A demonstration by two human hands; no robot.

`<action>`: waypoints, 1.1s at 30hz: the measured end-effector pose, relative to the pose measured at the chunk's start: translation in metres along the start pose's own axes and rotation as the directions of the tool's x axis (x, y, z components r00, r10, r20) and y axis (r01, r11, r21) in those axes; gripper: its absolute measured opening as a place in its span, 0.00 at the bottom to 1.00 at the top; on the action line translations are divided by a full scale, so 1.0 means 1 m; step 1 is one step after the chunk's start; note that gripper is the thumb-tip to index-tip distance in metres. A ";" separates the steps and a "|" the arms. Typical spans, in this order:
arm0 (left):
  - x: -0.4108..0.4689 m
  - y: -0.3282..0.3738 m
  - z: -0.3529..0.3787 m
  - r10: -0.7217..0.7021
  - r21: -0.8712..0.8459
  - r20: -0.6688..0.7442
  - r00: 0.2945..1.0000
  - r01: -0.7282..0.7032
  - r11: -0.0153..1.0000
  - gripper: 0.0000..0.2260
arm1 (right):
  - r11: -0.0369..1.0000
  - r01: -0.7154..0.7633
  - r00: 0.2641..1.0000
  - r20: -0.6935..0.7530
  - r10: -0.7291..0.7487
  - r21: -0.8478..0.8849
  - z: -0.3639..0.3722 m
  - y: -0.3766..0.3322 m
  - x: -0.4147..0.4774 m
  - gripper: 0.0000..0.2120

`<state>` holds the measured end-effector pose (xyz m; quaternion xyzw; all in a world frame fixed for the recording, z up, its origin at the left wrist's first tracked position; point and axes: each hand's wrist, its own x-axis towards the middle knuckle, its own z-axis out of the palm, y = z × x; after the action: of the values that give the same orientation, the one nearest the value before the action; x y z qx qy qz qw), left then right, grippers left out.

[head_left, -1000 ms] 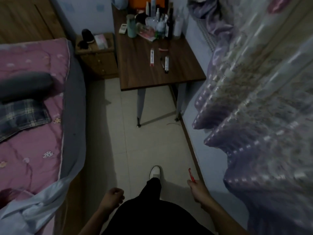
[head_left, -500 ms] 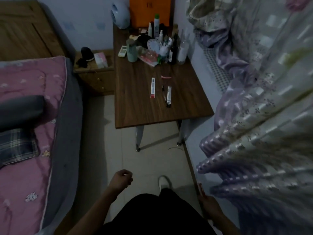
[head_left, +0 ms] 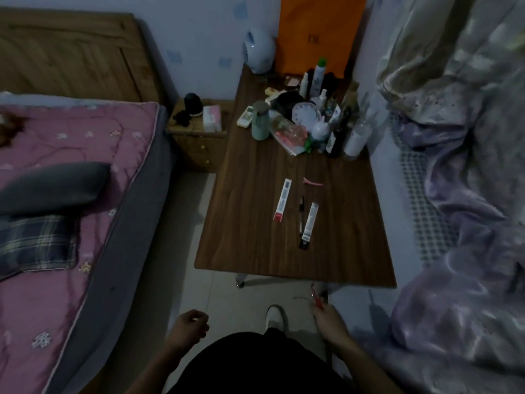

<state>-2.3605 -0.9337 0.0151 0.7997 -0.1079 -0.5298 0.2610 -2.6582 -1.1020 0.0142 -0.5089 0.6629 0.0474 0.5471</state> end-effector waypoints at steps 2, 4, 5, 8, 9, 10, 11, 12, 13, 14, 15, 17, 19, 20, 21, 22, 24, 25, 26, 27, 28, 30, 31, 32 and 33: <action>0.006 0.022 0.006 0.033 -0.027 -0.040 0.999 -0.034 0.999 0.08 | 0.999 0.039 0.999 0.018 -0.039 -0.017 -0.010 -0.028 0.022 0.16; 0.009 0.045 0.012 0.066 -0.038 -0.080 0.995 -0.069 0.997 0.08 | 0.998 0.054 0.997 0.051 -0.053 -0.014 -0.016 -0.053 0.036 0.14; 0.010 0.058 0.016 0.082 -0.045 -0.085 0.993 -0.086 0.995 0.07 | 0.999 0.047 0.997 0.065 -0.047 0.002 -0.016 -0.064 0.042 0.15; 0.015 0.100 0.027 0.141 -0.058 -0.078 0.987 -0.146 0.988 0.08 | 0.996 0.020 0.996 0.084 -0.027 0.093 -0.018 -0.094 0.059 0.17; 0.017 0.114 0.031 0.167 -0.047 -0.075 0.983 -0.171 0.984 0.09 | 0.991 -0.002 0.995 0.101 -0.011 0.135 -0.018 -0.104 0.063 0.18; 0.019 0.127 0.034 0.190 -0.018 -0.065 0.980 -0.192 0.981 0.09 | 0.982 -0.025 0.993 0.117 0.003 0.189 -0.018 -0.115 0.065 0.19; 0.020 0.141 0.036 0.211 0.021 -0.049 0.976 -0.210 0.977 0.08 | 0.971 -0.042 0.991 0.132 0.011 0.235 -0.019 -0.124 0.065 0.20; 0.023 0.154 0.039 0.229 0.058 -0.028 0.973 -0.227 0.972 0.07 | 0.962 -0.053 0.989 0.147 0.013 0.269 -0.020 -0.133 0.065 0.21; 0.025 0.166 0.042 0.245 0.083 -0.001 0.969 -0.244 0.966 0.06 | 0.953 -0.064 0.986 0.167 0.015 0.298 -0.021 -0.141 0.064 0.21; 0.028 0.178 0.045 0.263 0.100 0.030 0.964 -0.264 0.959 0.06 | 0.938 -0.075 0.982 0.188 0.010 0.338 -0.020 -0.147 0.062 0.20; 0.031 0.190 0.049 0.284 0.120 0.061 0.957 -0.289 0.950 0.07 | 0.919 -0.087 0.976 0.217 0.002 0.385 -0.018 -0.153 0.061 0.18; 0.035 0.207 0.056 0.339 0.183 0.127 0.932 -0.357 0.916 0.07 | 0.882 -0.107 0.957 0.287 -0.033 0.459 -0.011 -0.169 0.057 0.14; 0.036 0.219 0.062 0.381 0.255 0.212 0.900 -0.427 0.868 0.09 | 0.857 -0.084 0.946 0.310 -0.092 0.509 -0.005 -0.184 0.056 0.10; 0.037 0.222 0.064 0.392 0.289 0.253 0.884 -0.456 0.842 0.10 | 0.859 -0.058 0.946 0.303 -0.115 0.508 -0.003 -0.189 0.057 0.08; 0.038 0.226 0.063 0.406 0.329 0.277 0.871 -0.483 0.811 0.11 | 0.865 -0.034 0.947 0.292 -0.132 0.500 -0.002 -0.193 0.058 0.07; 0.040 0.230 0.060 0.427 0.372 0.284 0.859 -0.509 0.776 0.11 | 0.866 -0.018 0.948 0.284 -0.145 0.501 -0.002 -0.197 0.059 0.06; 0.044 0.237 0.051 0.454 0.444 0.293 0.842 -0.540 0.715 0.09 | 0.843 -0.037 0.947 0.289 -0.143 0.537 -0.003 -0.203 0.062 0.05; 0.047 0.240 0.046 0.448 0.462 0.307 0.840 -0.542 0.702 0.08 | 0.828 -0.068 0.948 0.294 -0.119 0.556 -0.004 -0.207 0.063 0.07; 0.050 0.242 0.041 0.432 0.474 0.324 0.842 -0.540 0.696 0.06 | 0.818 -0.103 0.952 0.295 -0.084 0.566 -0.006 -0.210 0.065 0.10; 0.053 0.244 0.037 0.418 0.490 0.339 0.843 -0.537 0.686 0.05 | 0.814 -0.121 0.957 0.284 -0.056 0.569 -0.008 -0.212 0.067 0.13; 0.056 0.244 0.033 0.410 0.505 0.348 0.843 -0.537 0.676 0.05 | 0.811 -0.123 0.963 0.267 -0.043 0.572 -0.010 -0.213 0.070 0.16; 0.060 0.241 0.025 0.407 0.518 0.353 0.843 -0.538 0.665 0.06 | 0.822 -0.078 0.974 0.217 -0.057 0.564 -0.012 -0.214 0.075 0.18; 0.062 0.240 0.022 0.405 0.519 0.355 0.843 -0.538 0.664 0.07 | 0.837 -0.040 0.979 0.188 -0.076 0.546 -0.011 -0.215 0.076 0.17; 0.063 0.239 0.019 0.399 0.522 0.360 0.843 -0.536 0.663 0.07 | 0.853 -0.003 0.982 0.163 -0.096 0.522 -0.008 -0.216 0.077 0.17; 0.065 0.239 0.016 0.395 0.523 0.365 0.843 -0.537 0.663 0.07 | 0.870 0.029 0.983 0.143 -0.113 0.492 -0.003 -0.217 0.078 0.16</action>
<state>-2.3231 -1.1682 0.0862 0.7211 -0.5019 -0.4660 0.1047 -2.4933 -1.2557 0.0622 -0.3728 0.5861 -0.0990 0.7125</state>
